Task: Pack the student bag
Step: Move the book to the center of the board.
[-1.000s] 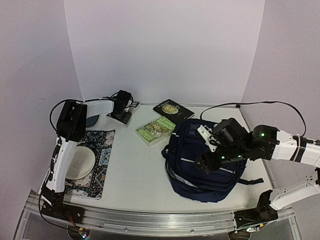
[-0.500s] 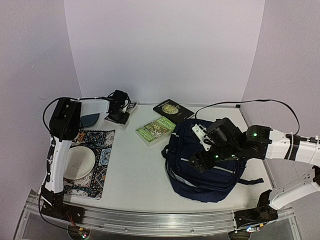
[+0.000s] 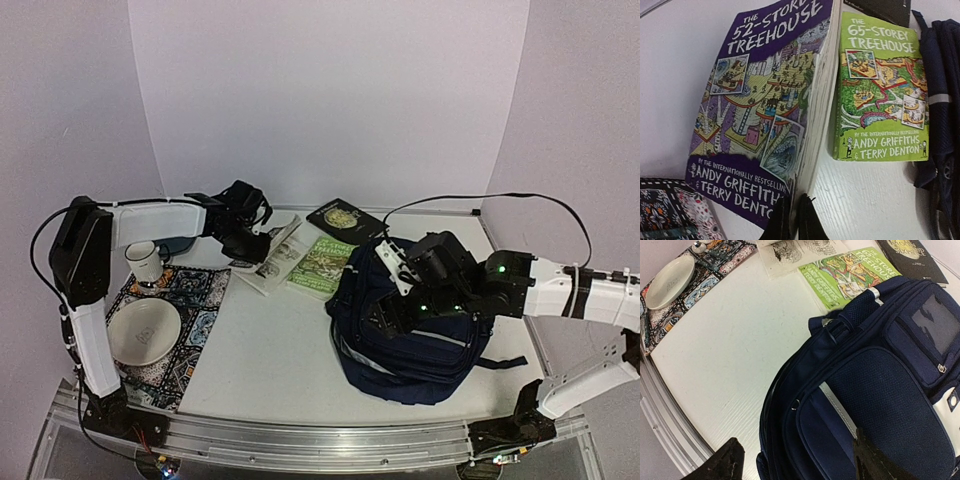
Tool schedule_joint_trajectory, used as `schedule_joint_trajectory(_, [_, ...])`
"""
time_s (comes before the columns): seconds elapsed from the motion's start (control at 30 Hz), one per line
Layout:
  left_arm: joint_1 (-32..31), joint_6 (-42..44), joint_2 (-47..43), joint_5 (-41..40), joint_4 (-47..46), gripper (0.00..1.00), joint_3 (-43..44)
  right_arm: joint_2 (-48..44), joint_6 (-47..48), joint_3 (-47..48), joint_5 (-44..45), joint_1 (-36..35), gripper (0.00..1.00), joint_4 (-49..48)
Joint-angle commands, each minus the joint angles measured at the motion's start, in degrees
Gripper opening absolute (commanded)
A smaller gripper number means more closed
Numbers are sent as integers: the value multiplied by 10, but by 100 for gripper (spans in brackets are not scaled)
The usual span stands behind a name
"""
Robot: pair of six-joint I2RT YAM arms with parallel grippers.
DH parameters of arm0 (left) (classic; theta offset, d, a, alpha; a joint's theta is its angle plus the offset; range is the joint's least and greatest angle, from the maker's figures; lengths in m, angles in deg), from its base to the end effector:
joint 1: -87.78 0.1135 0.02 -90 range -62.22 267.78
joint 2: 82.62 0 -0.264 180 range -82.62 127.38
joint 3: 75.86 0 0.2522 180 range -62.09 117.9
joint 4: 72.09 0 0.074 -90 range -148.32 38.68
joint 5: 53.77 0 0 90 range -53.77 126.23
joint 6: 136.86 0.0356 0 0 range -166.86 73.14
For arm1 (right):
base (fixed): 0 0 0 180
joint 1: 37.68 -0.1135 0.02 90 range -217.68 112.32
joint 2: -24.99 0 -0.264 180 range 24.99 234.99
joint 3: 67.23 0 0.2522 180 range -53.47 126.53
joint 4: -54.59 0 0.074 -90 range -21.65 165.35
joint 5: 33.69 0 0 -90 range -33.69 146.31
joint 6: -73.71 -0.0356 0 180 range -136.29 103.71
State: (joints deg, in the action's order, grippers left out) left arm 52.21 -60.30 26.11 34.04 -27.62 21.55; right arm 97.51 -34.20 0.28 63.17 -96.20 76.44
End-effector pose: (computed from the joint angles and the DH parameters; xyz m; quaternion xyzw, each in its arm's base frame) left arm 0.3373 -0.2395 0.2234 0.1779 0.9389 -0.1054 0.2752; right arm 0.1548 0.2447 0.2939 -0.2658 0.8085 0.2832 0.4421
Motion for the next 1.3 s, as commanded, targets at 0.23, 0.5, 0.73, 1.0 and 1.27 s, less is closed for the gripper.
schedule_joint_trajectory(0.23, [-152, -210, -127, 71, 20, 0, -107, 45, -40, 19, -44, 1, 74, -64])
schedule_joint_trajectory(0.5, [-228, -288, -205, 73, 16, 13, -167, 74, -79, 14, -64, 1, 74, -109])
schedule_joint_trajectory(0.73, [-241, -308, -283, 30, 2, 64, -228, 128, -116, 33, -83, 1, 78, -137])
schedule_joint_trajectory(1.0, [-108, -279, -320, 50, -73, 75, -311, 211, -127, 107, -81, 2, 83, -142])
schedule_joint_trajectory(1.27, [-36, -267, -260, 82, -177, 77, -368, 332, -135, 201, -80, 6, 82, -140])
